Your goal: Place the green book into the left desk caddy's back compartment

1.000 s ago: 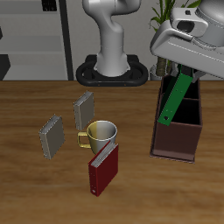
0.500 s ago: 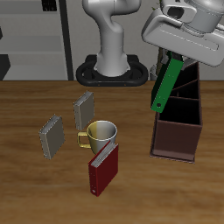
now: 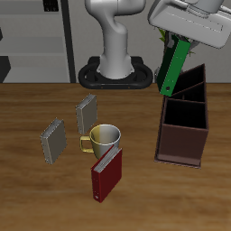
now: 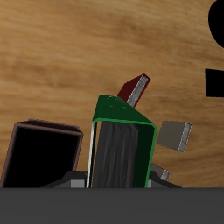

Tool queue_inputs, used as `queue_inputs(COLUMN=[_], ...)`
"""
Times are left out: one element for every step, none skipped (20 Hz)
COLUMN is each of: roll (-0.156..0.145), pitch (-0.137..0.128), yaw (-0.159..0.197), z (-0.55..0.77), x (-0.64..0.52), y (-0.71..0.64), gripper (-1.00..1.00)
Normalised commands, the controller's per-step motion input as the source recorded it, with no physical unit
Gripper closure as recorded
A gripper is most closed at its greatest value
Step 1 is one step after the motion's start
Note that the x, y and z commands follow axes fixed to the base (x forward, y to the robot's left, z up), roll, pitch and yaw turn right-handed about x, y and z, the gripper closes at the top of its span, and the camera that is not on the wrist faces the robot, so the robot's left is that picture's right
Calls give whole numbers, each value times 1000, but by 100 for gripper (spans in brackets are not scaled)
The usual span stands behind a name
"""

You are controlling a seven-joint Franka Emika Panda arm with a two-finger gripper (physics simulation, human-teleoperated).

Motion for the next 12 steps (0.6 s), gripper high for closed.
queue_inputs(roll=[75,63,11,34,20,8,42,-53,-119,43,-57,0], pitch=[-88,-3,-27,-51,-22,-6,-50,-63,74,-33,-55,0], yaw=[111,31,53,50,43,23,6,42,-116,-38,-26,0], z=[152,23,14,30,18,46,60,67,-32,47,13,0], x=[-1025,-528,-427,-658,-578,-745,-439,-577,-485,-509,-488,62], y=[420,278,198,341,258,381,198,196,40,216,97,27], gripper=[100,100,100,100,100,100,100,100,100,100,100,100])
